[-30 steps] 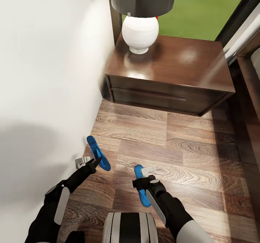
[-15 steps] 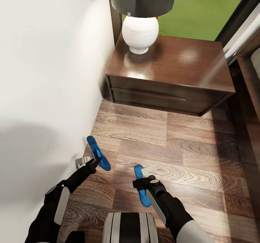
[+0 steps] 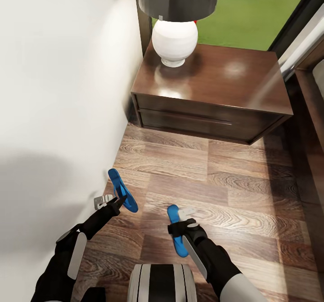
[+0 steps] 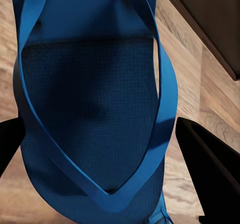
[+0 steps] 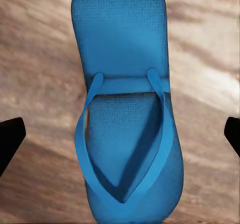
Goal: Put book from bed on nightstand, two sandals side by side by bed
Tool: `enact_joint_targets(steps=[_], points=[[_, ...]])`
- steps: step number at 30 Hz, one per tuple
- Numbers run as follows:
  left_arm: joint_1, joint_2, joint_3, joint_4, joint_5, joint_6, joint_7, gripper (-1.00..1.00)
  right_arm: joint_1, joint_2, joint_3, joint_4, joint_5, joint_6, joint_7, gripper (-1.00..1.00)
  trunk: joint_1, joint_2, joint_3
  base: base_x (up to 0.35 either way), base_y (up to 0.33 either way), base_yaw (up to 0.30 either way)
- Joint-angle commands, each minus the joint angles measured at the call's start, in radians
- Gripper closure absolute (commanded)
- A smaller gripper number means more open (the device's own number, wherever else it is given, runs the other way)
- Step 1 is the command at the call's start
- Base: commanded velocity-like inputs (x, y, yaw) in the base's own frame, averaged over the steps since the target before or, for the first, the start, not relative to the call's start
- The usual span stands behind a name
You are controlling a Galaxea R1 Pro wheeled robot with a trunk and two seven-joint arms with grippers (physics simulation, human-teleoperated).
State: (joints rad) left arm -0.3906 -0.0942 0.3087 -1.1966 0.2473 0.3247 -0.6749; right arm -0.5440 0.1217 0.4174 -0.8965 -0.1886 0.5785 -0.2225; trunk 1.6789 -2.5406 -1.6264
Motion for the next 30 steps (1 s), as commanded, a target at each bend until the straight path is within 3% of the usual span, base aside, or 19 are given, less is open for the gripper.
enact_joint_targets(steps=[1, 6, 17, 30], points=[[-0.001, -0.001, 0.003, 0.0, 0.007, 0.009, -0.004, 1.0, -0.001, -0.001, 0.003, -0.001, -0.011, 0.006, -0.02, -1.0, 0.0, 0.0, -0.001, 0.0, 0.0, 0.0], [-0.001, -0.001, 0.003, 0.0, 0.007, 0.009, -0.004, 1.0, -0.001, -0.001, 0.003, -0.002, -0.013, 0.015, -0.068, -1.0, 0.0, 0.0, -0.001, 0.0, 0.0, 0.0], [-0.001, -0.001, 0.003, 0.0, 0.007, 0.009, -0.004, 1.0, -0.001, -0.001, 0.003, -0.002, -0.017, 0.017, -0.072, -1.0, 0.0, 0.0, -0.001, 0.0, 0.0, 0.0], [-0.001, -0.002, 0.003, 0.0, 0.007, 0.01, -0.003, 1.0, -0.001, -0.001, 0.003, -0.002, -0.019, 0.017, -0.072, -1.0, 0.005, -0.003, -0.043, 0.0, 0.0, 0.0]])
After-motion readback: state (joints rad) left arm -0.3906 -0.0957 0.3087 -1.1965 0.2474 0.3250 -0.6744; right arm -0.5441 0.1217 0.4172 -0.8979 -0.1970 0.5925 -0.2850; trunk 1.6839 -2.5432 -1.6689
